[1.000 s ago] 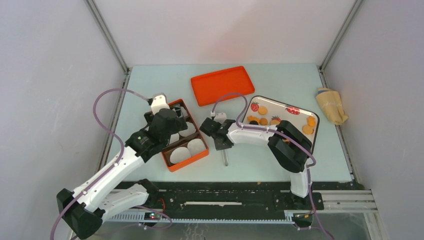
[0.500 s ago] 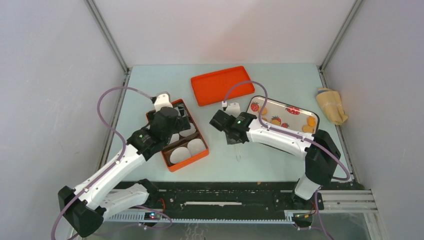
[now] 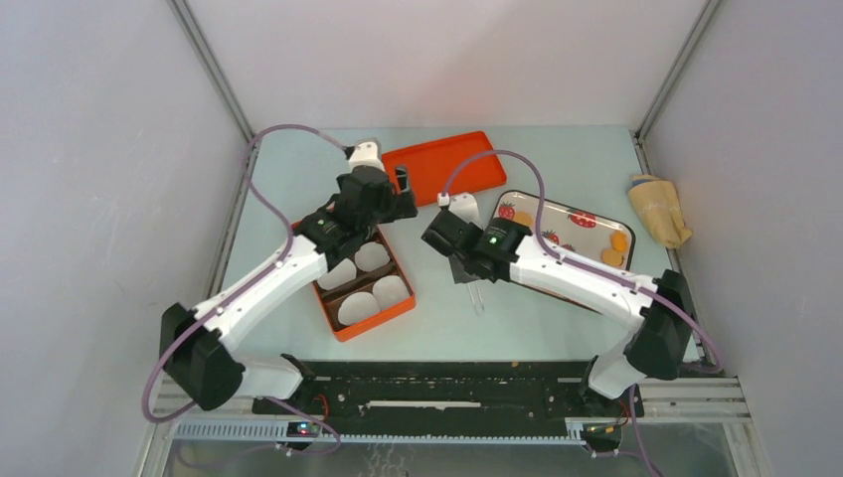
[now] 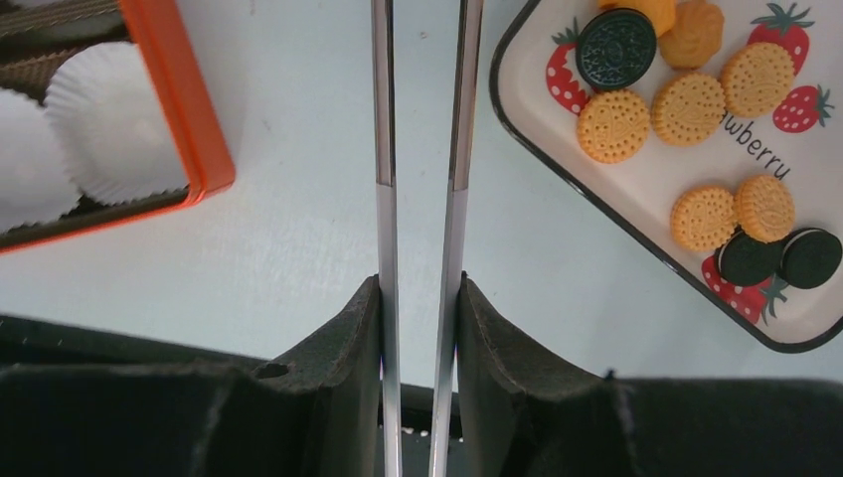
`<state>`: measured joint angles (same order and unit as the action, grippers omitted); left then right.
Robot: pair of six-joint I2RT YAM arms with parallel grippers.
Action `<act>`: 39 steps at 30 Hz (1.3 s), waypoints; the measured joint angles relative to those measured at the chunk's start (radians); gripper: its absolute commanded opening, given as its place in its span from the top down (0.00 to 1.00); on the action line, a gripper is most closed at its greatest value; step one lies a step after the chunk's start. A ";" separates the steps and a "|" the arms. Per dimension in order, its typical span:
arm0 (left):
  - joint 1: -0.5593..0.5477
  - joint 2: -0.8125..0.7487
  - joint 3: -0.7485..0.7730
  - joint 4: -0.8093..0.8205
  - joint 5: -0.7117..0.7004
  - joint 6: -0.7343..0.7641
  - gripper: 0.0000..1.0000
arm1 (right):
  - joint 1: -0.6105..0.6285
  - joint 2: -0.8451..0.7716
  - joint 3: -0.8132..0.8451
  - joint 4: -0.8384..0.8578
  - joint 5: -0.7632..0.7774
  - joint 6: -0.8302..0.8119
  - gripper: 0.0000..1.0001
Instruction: Pack the cookies
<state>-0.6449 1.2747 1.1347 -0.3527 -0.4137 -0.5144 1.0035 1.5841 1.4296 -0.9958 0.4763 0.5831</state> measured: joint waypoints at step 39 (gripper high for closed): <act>-0.022 0.209 -0.063 0.217 0.404 -0.099 0.08 | 0.013 -0.076 0.029 0.091 -0.133 -0.100 0.76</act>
<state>-0.6670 1.4837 1.0714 -0.1356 -0.0101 -0.6132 1.0161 1.5085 1.4582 -0.9051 0.3435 0.4831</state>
